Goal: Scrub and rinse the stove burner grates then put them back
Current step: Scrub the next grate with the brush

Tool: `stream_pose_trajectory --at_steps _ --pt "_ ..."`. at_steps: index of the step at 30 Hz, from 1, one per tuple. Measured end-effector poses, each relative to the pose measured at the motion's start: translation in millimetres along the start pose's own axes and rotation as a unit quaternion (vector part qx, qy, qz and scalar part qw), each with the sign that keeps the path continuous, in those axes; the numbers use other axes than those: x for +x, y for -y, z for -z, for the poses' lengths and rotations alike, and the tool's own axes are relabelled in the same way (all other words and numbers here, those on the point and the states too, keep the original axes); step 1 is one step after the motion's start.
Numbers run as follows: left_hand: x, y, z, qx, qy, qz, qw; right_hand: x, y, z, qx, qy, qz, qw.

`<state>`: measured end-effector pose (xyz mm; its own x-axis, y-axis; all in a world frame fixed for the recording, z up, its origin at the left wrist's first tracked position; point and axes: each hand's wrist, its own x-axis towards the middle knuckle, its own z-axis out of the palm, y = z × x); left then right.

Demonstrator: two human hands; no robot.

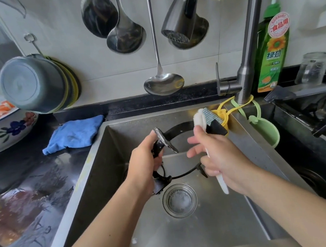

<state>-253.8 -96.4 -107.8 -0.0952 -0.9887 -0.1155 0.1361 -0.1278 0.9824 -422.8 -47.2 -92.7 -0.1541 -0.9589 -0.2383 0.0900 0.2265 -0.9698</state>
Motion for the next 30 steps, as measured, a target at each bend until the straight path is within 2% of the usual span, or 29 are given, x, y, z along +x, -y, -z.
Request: stream_pose_trajectory --at_steps 4,7,9,13,15,17,19,22,24,27,30 --pt "-6.4 4.5 -3.4 0.101 0.086 -0.022 0.991 8.5 -8.2 7.4 0.157 0.016 -0.104 0.982" --pt "-6.6 9.8 -2.0 0.221 0.174 -0.047 0.959 14.0 -13.7 15.0 0.198 0.031 -0.132 0.971" --pt "-4.7 20.1 -1.9 0.249 0.208 -0.018 0.946 18.4 -17.3 14.8 0.155 0.039 -0.141 0.977" --pt "-8.5 46.2 0.0 0.207 0.294 0.089 0.929 21.3 -26.3 8.4 0.007 0.071 -0.166 0.984" --pt "-9.6 54.5 -0.2 0.175 0.283 0.119 0.936 18.4 -25.0 7.3 -0.039 0.096 -0.157 0.982" --pt "-7.9 58.8 1.8 0.177 0.229 0.089 0.953 15.2 -19.1 6.7 -0.075 0.114 -0.138 0.981" --pt "-7.7 63.4 6.0 0.216 0.19 0.062 0.956 11.7 -11.0 8.7 -0.177 0.111 -0.099 0.973" --pt "-9.6 76.8 8.7 0.308 0.18 0.048 0.933 8.0 -7.6 22.5 -0.384 0.124 -0.046 0.914" --pt "-11.0 82.8 9.8 0.314 0.177 0.064 0.931 8.2 -11.6 30.4 -0.481 0.194 0.007 0.855" --pt "-5.1 87.0 17.0 0.302 0.182 0.068 0.933 7.2 -15.6 39.7 -0.529 0.253 0.036 0.809" --pt "-6.7 87.6 21.3 0.285 0.19 0.064 0.937 7.2 -21.9 37.0 -0.538 0.322 0.021 0.779"
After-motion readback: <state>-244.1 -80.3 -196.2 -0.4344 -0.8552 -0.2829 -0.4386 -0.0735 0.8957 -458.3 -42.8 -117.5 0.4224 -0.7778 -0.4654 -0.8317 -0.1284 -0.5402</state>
